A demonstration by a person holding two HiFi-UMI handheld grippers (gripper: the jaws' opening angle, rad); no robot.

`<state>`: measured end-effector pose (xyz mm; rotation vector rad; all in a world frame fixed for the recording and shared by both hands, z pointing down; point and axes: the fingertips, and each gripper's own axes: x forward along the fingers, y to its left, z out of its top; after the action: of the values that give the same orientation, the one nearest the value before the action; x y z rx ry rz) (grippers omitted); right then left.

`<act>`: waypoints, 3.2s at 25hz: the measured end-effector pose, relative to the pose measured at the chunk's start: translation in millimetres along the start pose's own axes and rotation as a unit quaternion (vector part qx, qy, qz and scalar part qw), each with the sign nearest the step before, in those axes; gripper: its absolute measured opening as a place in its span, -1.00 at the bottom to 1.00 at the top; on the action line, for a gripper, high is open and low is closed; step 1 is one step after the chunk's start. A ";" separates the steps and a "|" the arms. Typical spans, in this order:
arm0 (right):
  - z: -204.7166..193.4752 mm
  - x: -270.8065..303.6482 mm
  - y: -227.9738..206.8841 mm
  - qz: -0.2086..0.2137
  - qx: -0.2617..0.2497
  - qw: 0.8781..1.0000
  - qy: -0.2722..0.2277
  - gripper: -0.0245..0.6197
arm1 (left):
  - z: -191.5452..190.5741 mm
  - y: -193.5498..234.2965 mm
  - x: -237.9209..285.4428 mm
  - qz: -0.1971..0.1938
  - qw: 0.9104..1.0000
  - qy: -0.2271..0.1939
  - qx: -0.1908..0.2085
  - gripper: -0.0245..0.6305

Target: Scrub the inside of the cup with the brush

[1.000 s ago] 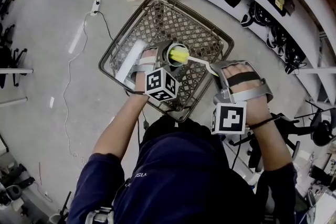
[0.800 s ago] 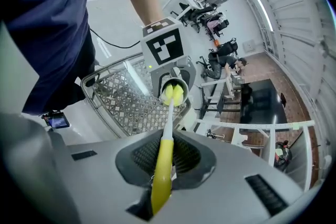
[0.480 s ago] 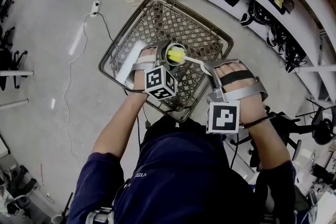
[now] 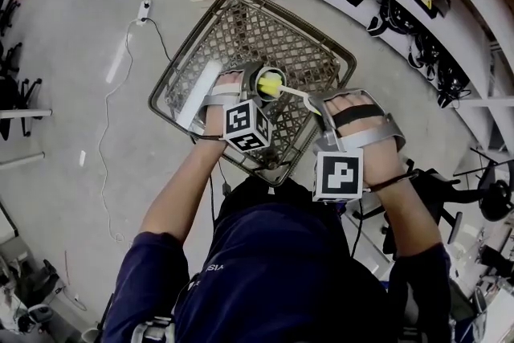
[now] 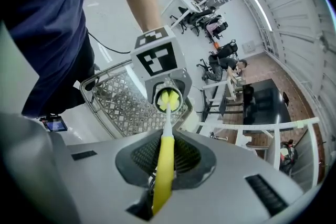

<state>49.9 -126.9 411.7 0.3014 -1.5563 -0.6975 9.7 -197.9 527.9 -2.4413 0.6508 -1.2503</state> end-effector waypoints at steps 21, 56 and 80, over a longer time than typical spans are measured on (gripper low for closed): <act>-4.0 -2.3 -2.5 0.006 0.019 0.999 -0.038 -0.83 | 8.3 10.0 8.2 0.006 1.000 0.009 0.019 0.25; -68.1 -18.6 -30.0 -0.044 0.547 0.787 -0.281 -0.83 | -32.9 45.5 -20.6 0.009 0.935 -0.087 -0.344 0.25; -82.6 9.3 -24.8 -0.029 0.677 0.663 -0.318 -0.83 | 3.8 25.3 -34.7 -0.017 0.928 -0.114 -0.354 0.25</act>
<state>123.3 -172.0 402.2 1.3162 -2.5347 0.5843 -11.3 -200.5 490.3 -3.1141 1.1497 -0.7934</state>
